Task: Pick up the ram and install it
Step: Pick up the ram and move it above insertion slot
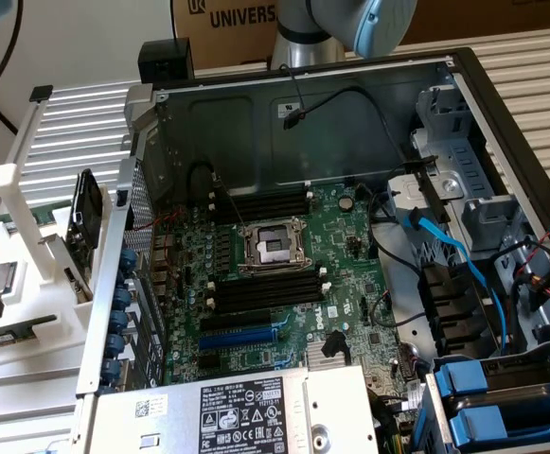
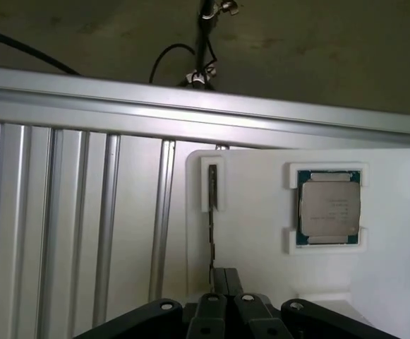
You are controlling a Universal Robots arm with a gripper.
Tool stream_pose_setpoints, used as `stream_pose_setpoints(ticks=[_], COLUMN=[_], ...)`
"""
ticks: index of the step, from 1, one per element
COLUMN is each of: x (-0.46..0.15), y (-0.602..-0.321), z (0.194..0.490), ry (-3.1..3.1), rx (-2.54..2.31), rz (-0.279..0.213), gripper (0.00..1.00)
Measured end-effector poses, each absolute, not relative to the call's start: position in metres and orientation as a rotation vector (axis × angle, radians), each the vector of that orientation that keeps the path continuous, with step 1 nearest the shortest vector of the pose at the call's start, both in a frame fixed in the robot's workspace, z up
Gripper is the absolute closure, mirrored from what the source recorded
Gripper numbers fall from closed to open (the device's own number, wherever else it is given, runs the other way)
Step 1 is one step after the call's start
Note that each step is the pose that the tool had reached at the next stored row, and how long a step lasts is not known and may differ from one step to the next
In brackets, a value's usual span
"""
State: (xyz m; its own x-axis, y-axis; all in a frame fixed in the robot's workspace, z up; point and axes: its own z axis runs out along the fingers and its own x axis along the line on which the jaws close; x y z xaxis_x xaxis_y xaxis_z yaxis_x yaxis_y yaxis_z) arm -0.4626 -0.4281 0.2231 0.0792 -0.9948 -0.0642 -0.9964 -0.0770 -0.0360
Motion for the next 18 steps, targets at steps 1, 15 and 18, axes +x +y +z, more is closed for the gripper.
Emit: stream_pose_setpoints(ticks=[1,15,18], x=[-0.4626,-0.4626,-0.4625], y=[-0.4281,-0.4281,-0.4282], z=[0.2231,0.2231,0.2231], ry=[2.085,2.085,2.085], rx=[-2.255,-2.255,-2.255], rz=[0.035,0.035,0.035], gripper=[0.89,0.82,0.82])
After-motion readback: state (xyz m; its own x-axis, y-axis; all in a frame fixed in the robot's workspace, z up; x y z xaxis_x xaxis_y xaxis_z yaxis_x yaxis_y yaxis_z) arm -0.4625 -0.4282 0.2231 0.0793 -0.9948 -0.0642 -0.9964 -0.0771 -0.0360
